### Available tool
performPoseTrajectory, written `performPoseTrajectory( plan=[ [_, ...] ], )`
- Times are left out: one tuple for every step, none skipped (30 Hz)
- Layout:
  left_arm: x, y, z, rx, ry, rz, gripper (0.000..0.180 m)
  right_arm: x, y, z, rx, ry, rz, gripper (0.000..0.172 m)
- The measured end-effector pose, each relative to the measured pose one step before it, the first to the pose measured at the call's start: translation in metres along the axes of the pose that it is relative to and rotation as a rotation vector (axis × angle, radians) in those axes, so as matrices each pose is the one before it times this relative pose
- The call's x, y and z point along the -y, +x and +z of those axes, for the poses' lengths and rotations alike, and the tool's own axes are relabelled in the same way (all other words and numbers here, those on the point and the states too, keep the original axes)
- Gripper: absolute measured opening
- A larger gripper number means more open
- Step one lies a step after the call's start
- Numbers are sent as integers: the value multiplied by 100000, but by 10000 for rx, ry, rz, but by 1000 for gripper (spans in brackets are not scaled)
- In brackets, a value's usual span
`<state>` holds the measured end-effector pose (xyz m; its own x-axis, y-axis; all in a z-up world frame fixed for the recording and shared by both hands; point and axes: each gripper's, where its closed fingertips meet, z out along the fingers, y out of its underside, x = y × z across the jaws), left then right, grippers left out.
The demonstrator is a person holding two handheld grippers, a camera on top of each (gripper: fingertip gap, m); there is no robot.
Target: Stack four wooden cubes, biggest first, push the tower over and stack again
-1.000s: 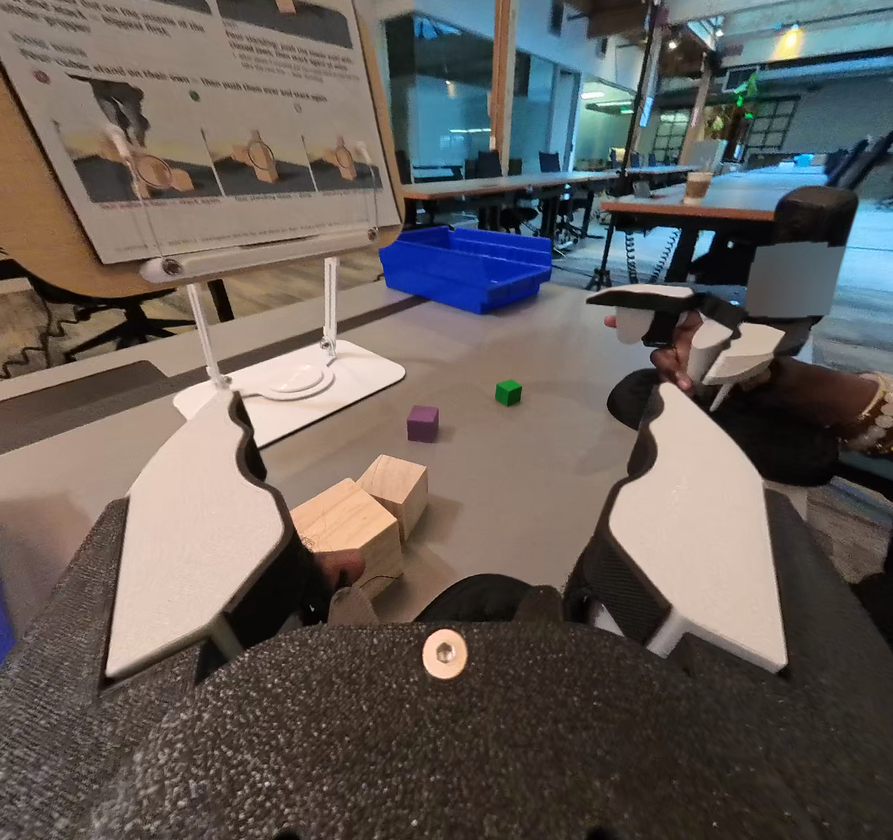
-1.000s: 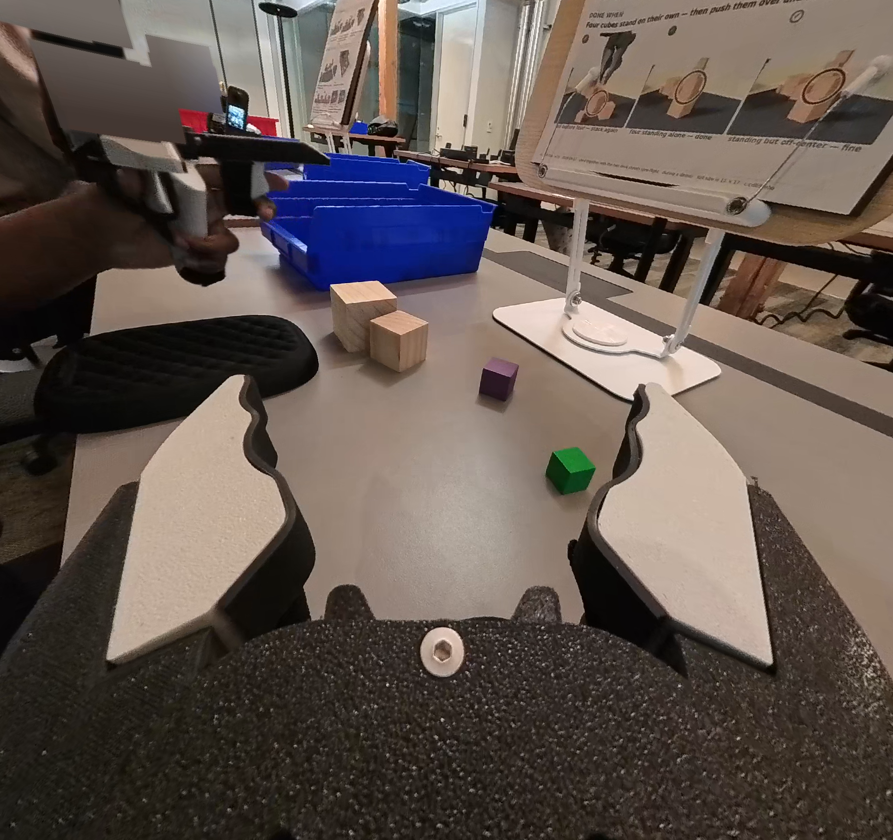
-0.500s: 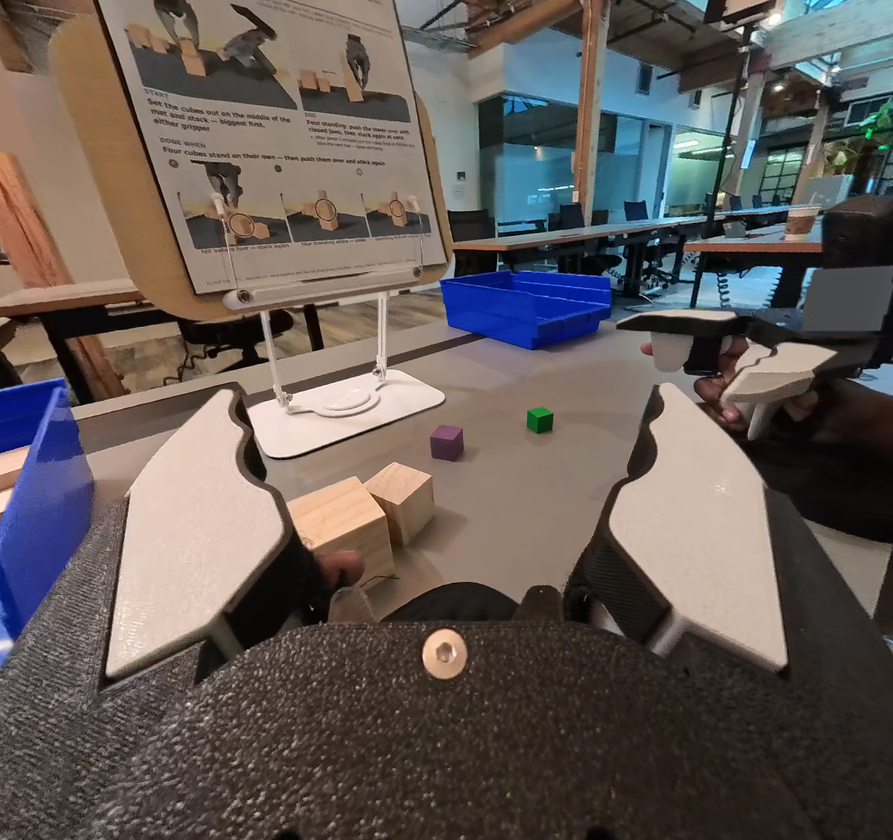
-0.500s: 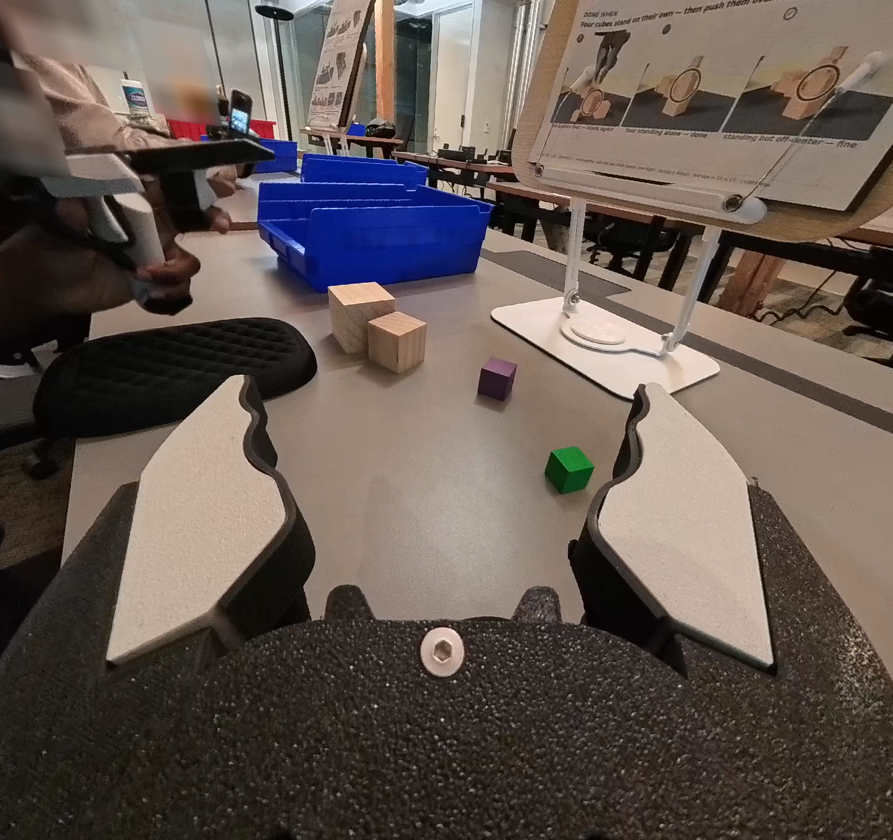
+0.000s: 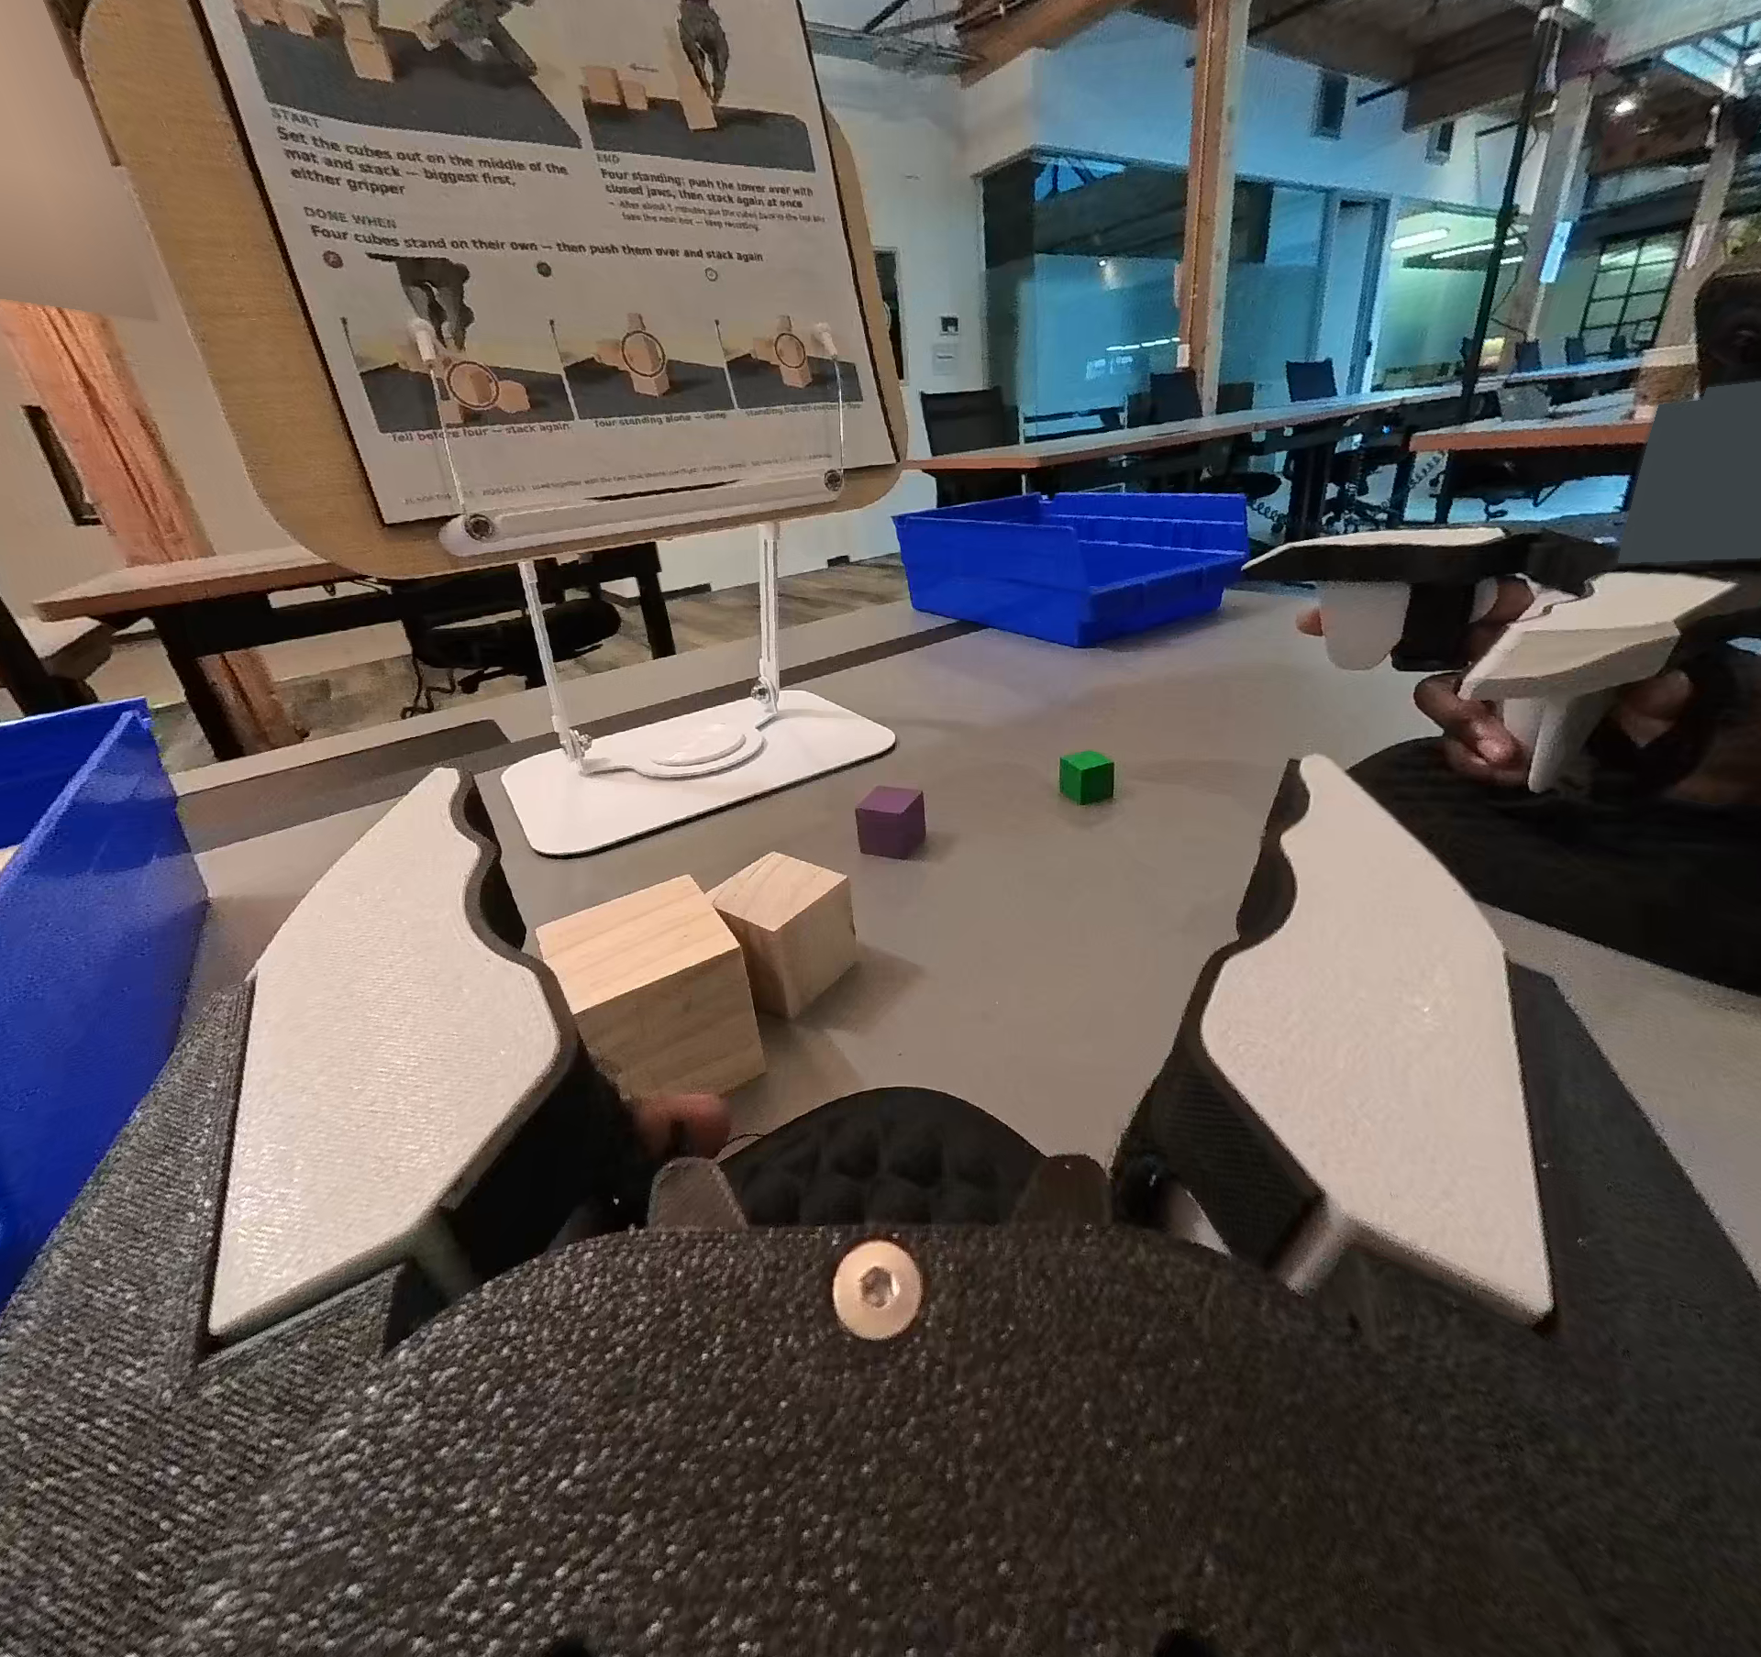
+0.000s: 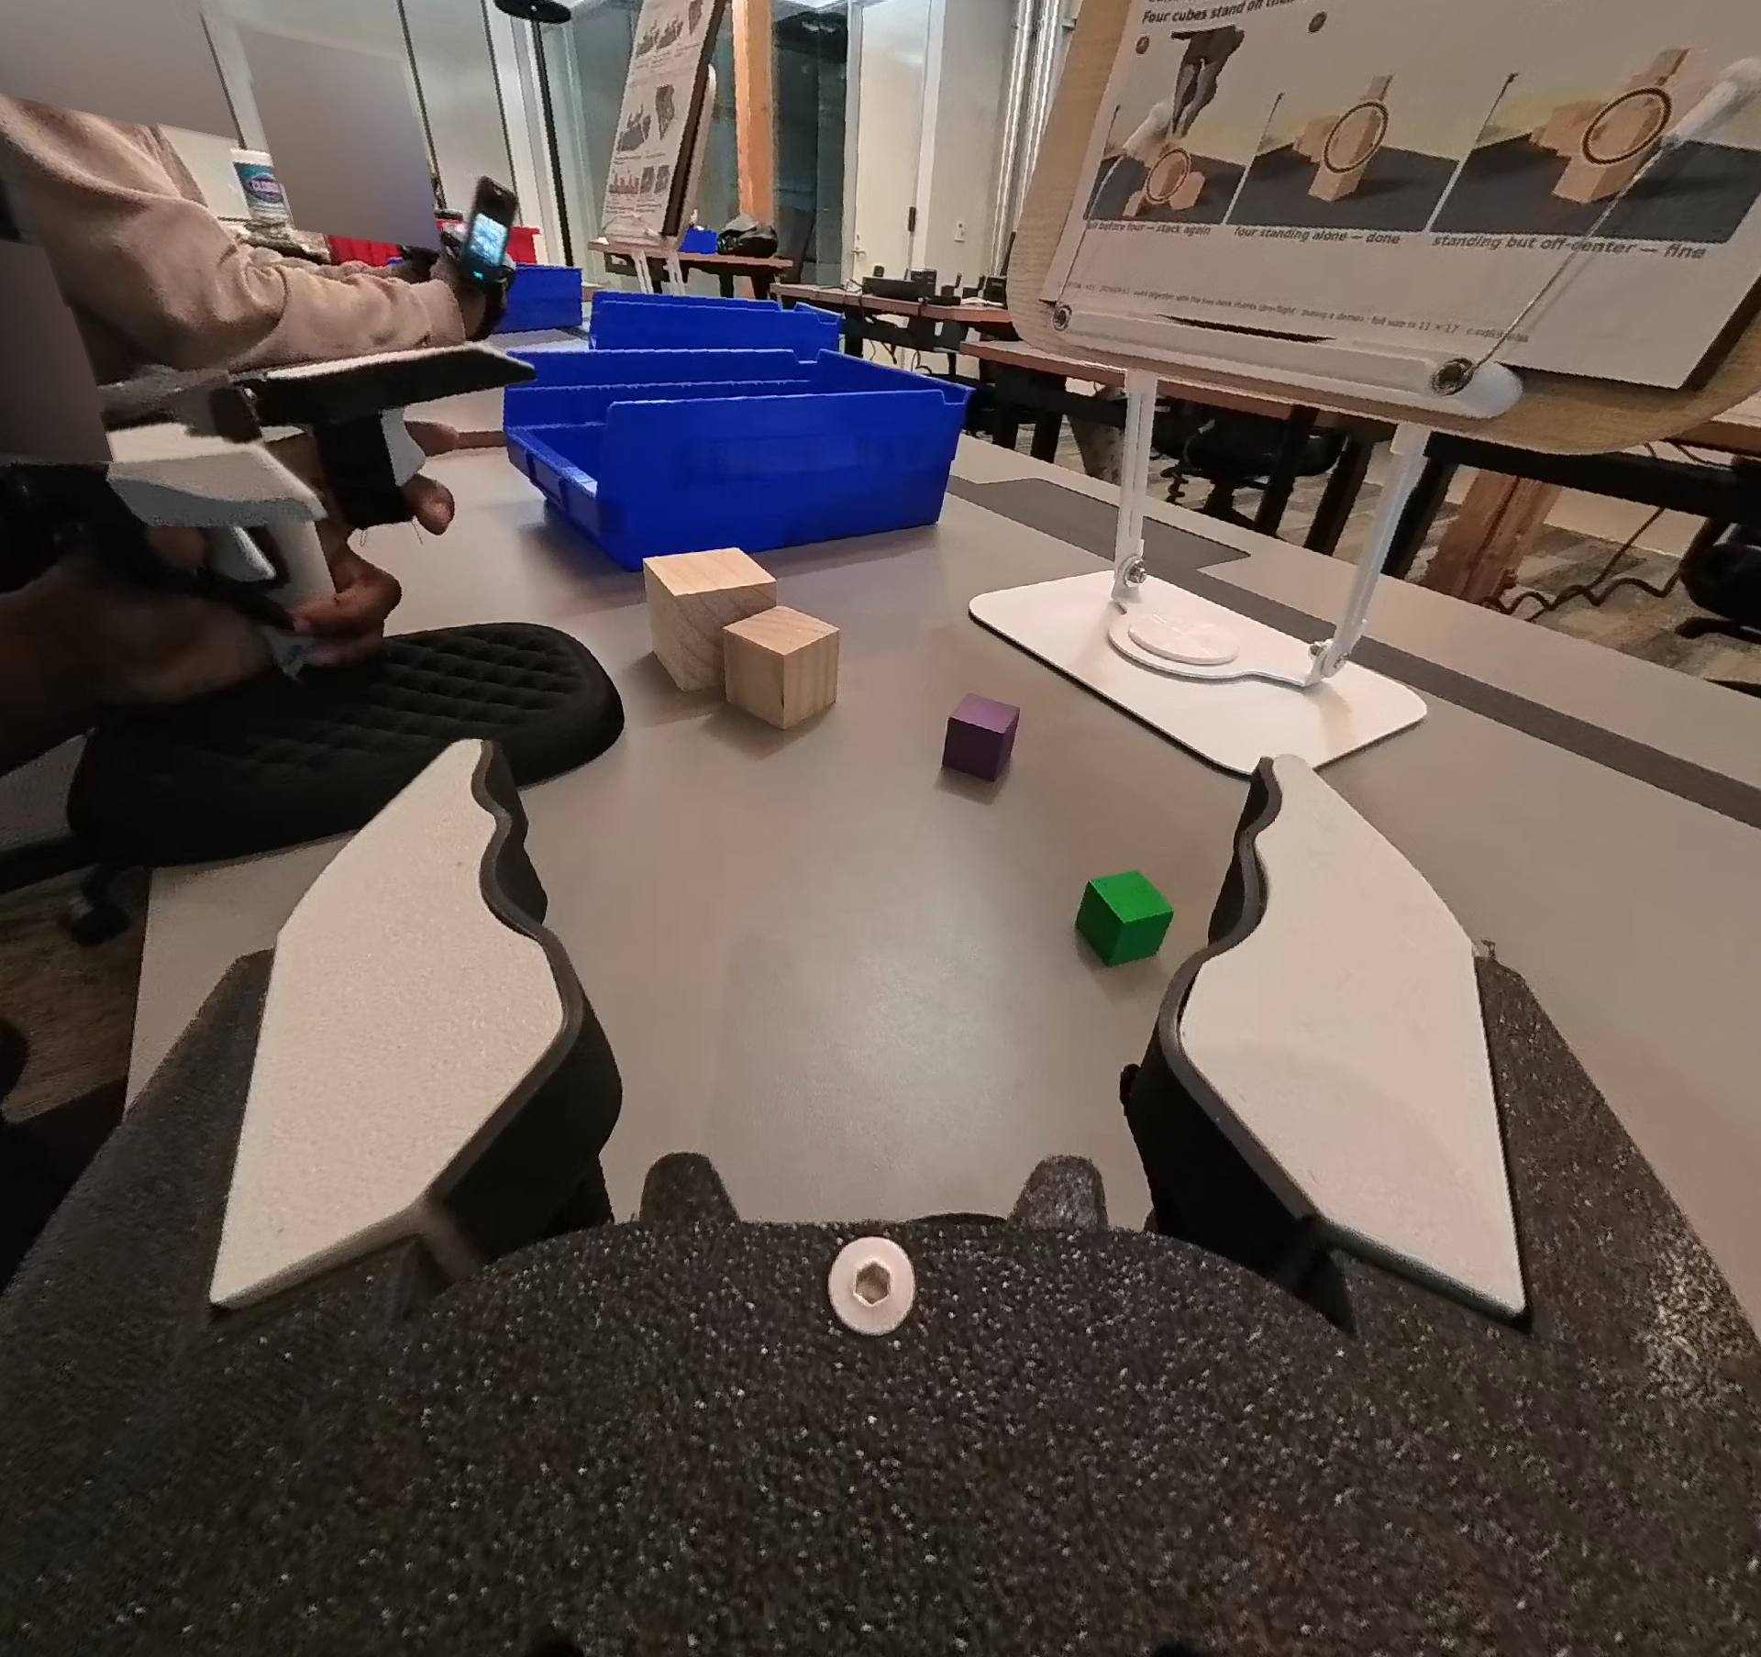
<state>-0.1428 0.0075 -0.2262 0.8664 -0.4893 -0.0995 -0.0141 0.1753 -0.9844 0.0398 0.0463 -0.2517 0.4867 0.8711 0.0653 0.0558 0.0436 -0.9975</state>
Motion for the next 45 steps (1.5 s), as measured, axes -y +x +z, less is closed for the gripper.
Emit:
performPoseTrajectory(
  plan=[
    [-37, 23, 8, -10, -20, 17, 146, 32, 22, 16, 20, -18, 43, 137],
    [18, -10, -14, 16, 18, 7, 146, 20, -10, 57, 61, -59, 54, 138],
    [26, -41, -30, 22, 24, -9, 146, 40, -26, 93, 78, -92, 67, 140],
    [26, -19, -36, 12, 30, -14, 146, 91, -61, 126, 109, -119, 69, 140],
    [20, -30, -19, 19, 21, -13, 146, 158, -120, 174, 163, -142, 52, 141],
    [-2, -14, -17, 11, 11, 4, 146, 295, -117, 188, 164, -126, 11, 142],
    [-15, 21, 1, -2, -6, 18, 146, 439, -117, 197, 157, -104, -65, 141],
    [-39, 20, 21, -2, -20, 13, 146, 414, -144, 230, 205, -172, -144, 140],
    [-18, 15, 14, -2, -13, 13, 146, 346, -126, 299, 226, -257, -165, 138],
    [-13, 31, 2, -10, -4, 19, 146, 250, -71, 329, 219, -336, -167, 136],
    [-21, 11, 2, -3, -9, 16, 146, 126, -101, 332, 266, -429, -184, 129],
    [-14, 32, 16, -13, -10, 8, 146, 85, -8, 381, 235, -457, -148, 123],
    [-17, 7, -5, -6, -5, 3, 146, 95, 110, 448, 163, -457, -67, 122],
    [-5, -34, 1, 16, 6, -11, 146, 100, 52, 499, 205, -453, -61, 123],
    [14, -22, -12, 5, 11, -27, 146, 182, 119, 494, 158, -399, -79, 122],
    [5, -44, -13, 8, 13, -31, 146, 303, 216, 521, 67, -301, -122, 122],
    [-2, -38, -6, 6, 2, -33, 146, 300, 188, 550, 83, -296, -153, 121],
    [-9, -25, 4, -2, -3, -30, 146, 267, 163, 596, 105, -303, -119, 121],
    [-14, -19, 6, -5, -6, -22, 146, 237, 121, 646, 134, -316, -76, 121],
    [0, -16, 0, 0, 2, -10, 146, 169, 26, 688, 203, -338, -72, 121],
    [0, -8, -1, 5, 8, -10, 146, 188, 26, 725, 191, -304, -86, 121],
    [10, -28, -9, 9, 8, -13, 146, 135, 46, 768, 187, -327, -97, 121],
    [8, -16, -16, 6, 13, -17, 146, 137, 24, 807, 213, -331, -110, 121],
    [16, -36, -6, 6, 14, -28, 146, 160, -24, 833, 249, -333, -106, 120],
    [3, -35, -4, 5, 5, -35, 146, 201, -37, 853, 254, -331, -116, 119],
    [-4, -37, -3, 11, -1, -30, 146, 273, 42, 822, 189, -314, -126, 118],
    [-9, -30, 3, 6, 3, -18, 146, 301, 11, 811, 179, -313, -152, 118],
    [12, -6, -13, 0, 8, -9, 146, 328, -31, 783, 185, -308, -204, 118],
    [-1, -10, 9, 7, 1, -5, 146, 382, 6, 773, 150, -255, -164, 117],
    [-23, -9, 1, 6, -9, -4, 146, 399, 34, 797, 128, -238, -106, 117],
    [-14, 6, 12, -10, -8, -3, 146, 396, 2, 803, 151, -228, -136, 116],
    [-12, -5, 8, 7, -8, 0, 146, 447, 117, 822, 78, -168, -97, 116],
    [-16, 9, 20, -3, -10, 3, 146, 447, 236, 820, 28, -159, -5, 115],
    [-18, -7, 5, 8, -12, 0, 146, 398, 209, 834, 48, -181, 78, 114],
    [-9, -6, 5, 0, -6, 2, 146, 395, 225, 808, 28, -175, 157, 113],
    [-1, 18, 4, -9, -1, 4, 146, 410, 213, 763, -2, -160, 171, 109],
    [-5, 15, -3, -5, 3, 8, 146, 383, 163, 706, -18, -147, 109, 106],
    [5, 8, -2, 0, 3, 8, 146, 323, 140, 623, -38, -152, 9, 96],
    [4, 10, 7, -4, 3, 5, 146, 318, 166, 553, -93, -104, -48, 85],
    [8, -6, -5, 7, 5, 2, 146, 332, 30, 513, -39, -32, -38, 83],
    [2, -8, -4, 2, 1, -5, 146, 237, -125, 435, 64, -60, 15, 84],
    [-10, -12, 4, -4, -5, -14, 146, 139, -211, 411, 132, -106, 39, 86],
    [-15, 1, 16, -11, -7, -13, 146, 64, -121, 387, 63, -134, 28, 89],
    [-6, 4, 1, -8, -3, -10, 146, -76, -57, 370, 28, -205, 0, 92],
    [8, -5, -5, -6, 6, -7, 146, -184, -126, 378, 81, -267, -15, 96]
  ],
)
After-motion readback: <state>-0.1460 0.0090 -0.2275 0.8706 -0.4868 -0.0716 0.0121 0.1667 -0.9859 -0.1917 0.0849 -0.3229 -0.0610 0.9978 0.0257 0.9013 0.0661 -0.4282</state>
